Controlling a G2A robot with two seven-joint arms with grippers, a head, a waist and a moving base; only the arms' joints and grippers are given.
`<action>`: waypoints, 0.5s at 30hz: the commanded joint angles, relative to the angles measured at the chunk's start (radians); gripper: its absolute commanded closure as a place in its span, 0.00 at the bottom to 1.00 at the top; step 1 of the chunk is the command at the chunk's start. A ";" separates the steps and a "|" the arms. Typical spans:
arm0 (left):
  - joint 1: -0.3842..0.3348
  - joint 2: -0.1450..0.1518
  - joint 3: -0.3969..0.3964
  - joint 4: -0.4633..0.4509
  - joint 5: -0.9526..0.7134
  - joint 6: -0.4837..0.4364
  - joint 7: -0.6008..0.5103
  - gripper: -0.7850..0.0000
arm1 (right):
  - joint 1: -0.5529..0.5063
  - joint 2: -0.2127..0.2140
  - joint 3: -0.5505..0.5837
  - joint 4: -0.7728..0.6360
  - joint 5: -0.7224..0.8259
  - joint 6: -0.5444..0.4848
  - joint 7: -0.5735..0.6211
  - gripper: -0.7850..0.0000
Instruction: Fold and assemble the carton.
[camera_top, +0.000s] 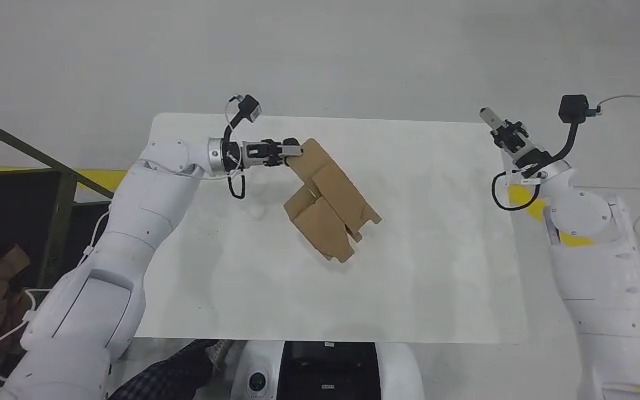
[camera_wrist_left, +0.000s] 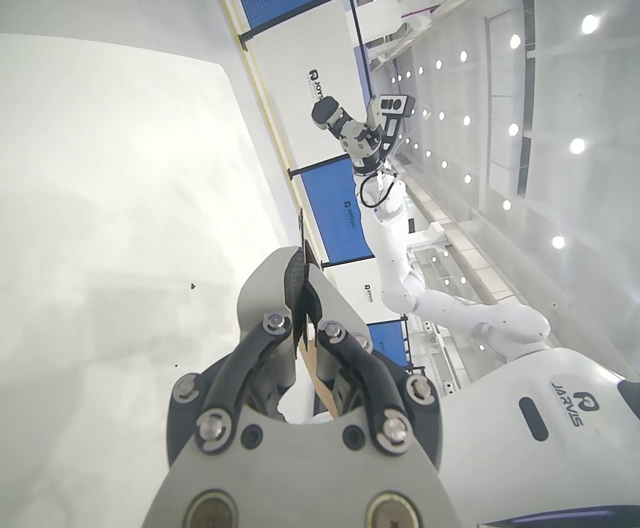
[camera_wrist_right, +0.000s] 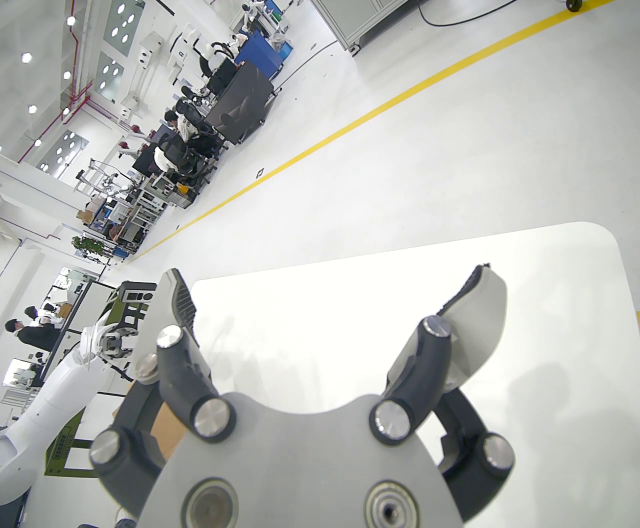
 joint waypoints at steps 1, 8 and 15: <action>0.002 0.002 0.001 -0.004 -0.007 0.002 -0.002 1.00 | 0.000 0.000 0.000 0.000 0.000 0.000 0.000 0.00; 0.002 0.002 0.001 -0.004 -0.007 0.002 -0.002 1.00 | 0.000 0.000 0.000 0.000 0.000 0.000 0.000 0.00; 0.002 0.002 0.001 -0.004 -0.007 0.002 -0.002 1.00 | -0.007 -0.007 -0.026 -0.008 0.073 -0.006 0.039 0.00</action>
